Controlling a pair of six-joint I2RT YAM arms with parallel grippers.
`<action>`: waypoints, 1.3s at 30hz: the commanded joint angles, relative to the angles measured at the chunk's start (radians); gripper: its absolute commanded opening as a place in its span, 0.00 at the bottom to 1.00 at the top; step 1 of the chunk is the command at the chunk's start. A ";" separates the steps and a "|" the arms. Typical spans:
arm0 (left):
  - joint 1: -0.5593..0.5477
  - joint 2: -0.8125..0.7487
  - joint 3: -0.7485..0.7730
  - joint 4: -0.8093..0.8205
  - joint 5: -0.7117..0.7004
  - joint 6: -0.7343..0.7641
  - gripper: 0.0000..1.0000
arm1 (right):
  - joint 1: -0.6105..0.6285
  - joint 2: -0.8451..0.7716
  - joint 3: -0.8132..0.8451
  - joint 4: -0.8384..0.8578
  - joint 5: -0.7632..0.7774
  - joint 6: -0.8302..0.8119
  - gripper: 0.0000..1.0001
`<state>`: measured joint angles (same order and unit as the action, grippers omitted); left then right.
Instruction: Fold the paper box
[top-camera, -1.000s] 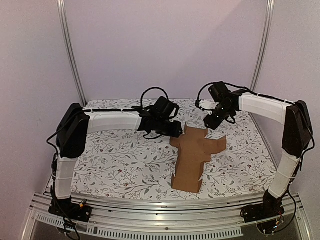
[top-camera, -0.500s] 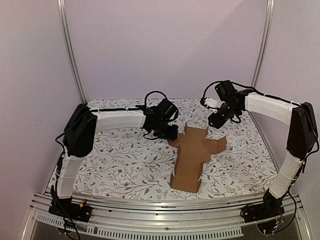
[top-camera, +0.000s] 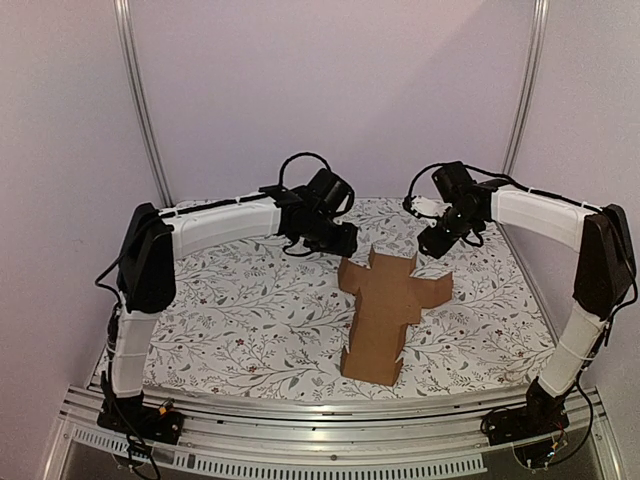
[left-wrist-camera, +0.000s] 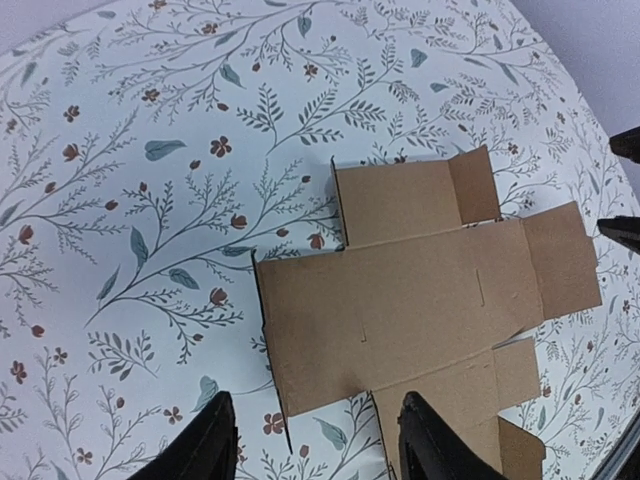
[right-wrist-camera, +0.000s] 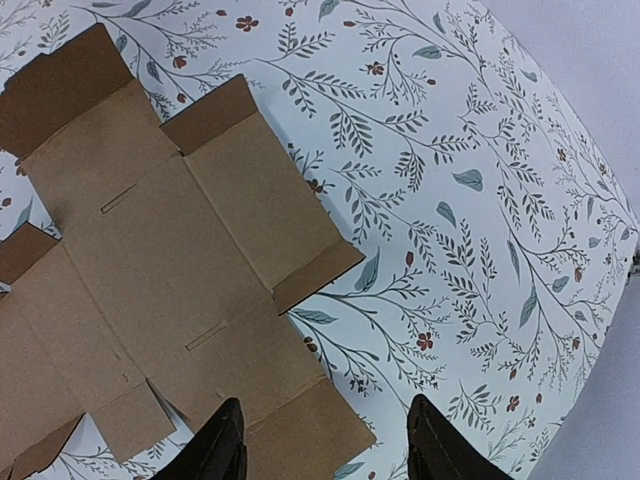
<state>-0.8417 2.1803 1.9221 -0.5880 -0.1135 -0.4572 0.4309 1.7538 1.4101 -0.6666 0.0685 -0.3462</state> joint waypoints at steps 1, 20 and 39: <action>0.012 0.123 0.076 -0.092 0.041 0.009 0.54 | -0.003 -0.007 -0.016 -0.003 0.006 -0.011 0.54; -0.064 -0.099 -0.249 0.255 -0.047 0.213 0.00 | -0.059 0.046 0.162 -0.273 -0.302 -0.050 0.66; -0.125 -0.341 -0.606 0.641 -0.095 0.297 0.00 | -0.062 0.121 0.240 -0.395 -0.440 -0.056 0.50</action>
<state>-0.9508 1.8603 1.3331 -0.0082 -0.1959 -0.1684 0.3664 1.8668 1.6363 -1.0367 -0.3435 -0.3901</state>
